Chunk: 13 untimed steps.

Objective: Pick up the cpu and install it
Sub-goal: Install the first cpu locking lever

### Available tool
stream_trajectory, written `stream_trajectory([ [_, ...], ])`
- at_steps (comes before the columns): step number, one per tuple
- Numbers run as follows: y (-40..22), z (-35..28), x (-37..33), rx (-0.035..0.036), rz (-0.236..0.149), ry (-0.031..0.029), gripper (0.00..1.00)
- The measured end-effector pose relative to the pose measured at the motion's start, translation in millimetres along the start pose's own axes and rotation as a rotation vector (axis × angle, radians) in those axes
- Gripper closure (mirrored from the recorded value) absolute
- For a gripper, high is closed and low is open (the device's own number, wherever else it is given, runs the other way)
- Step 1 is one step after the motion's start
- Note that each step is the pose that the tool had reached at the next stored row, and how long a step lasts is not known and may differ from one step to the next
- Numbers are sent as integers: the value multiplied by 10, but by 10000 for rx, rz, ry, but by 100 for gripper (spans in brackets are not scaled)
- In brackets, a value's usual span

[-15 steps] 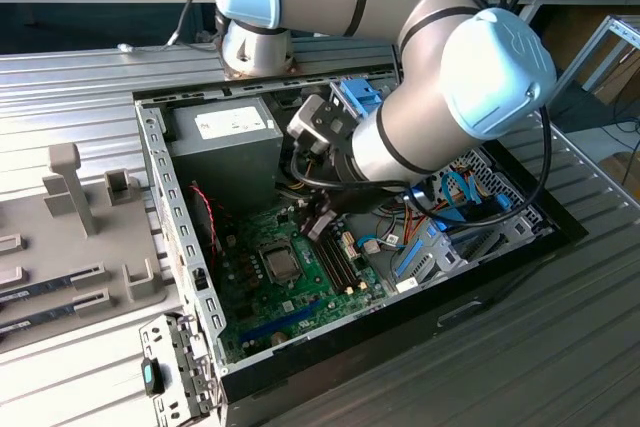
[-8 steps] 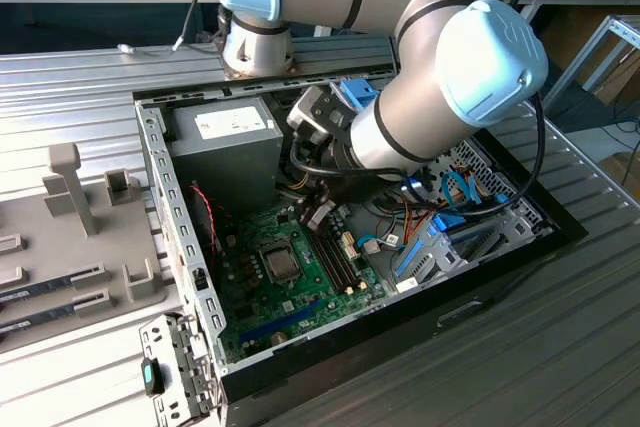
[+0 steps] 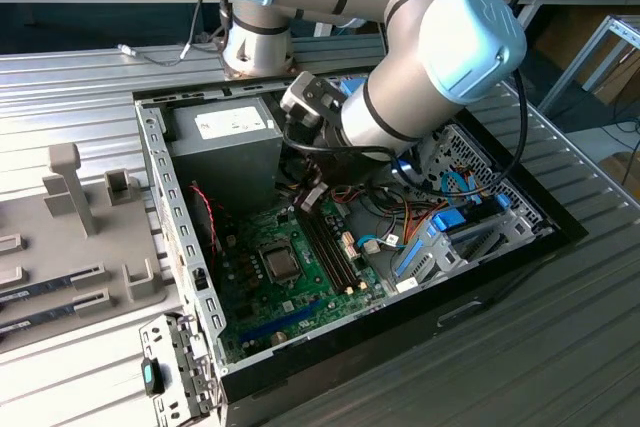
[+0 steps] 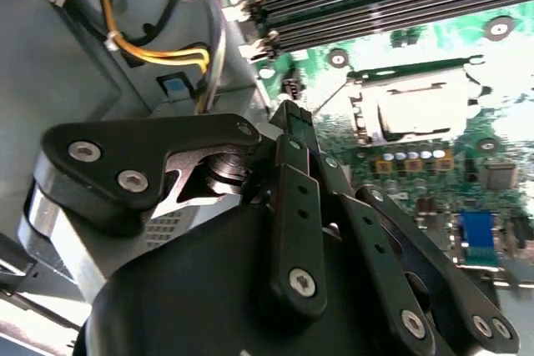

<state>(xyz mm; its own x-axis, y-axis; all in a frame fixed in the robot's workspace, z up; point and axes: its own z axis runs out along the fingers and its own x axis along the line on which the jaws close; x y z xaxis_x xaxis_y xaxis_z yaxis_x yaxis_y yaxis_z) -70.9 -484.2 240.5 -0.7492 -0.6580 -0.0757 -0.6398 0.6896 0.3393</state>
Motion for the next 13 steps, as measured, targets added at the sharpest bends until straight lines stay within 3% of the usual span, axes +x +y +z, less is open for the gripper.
stream_trajectory([
  [3, -4, -14, -12, -13, -11, -3, 89],
  [7, 66, 17, -84, -17, -44, 12, 89],
  [13, 75, 72, -83, -58, -345, 104, 89],
])
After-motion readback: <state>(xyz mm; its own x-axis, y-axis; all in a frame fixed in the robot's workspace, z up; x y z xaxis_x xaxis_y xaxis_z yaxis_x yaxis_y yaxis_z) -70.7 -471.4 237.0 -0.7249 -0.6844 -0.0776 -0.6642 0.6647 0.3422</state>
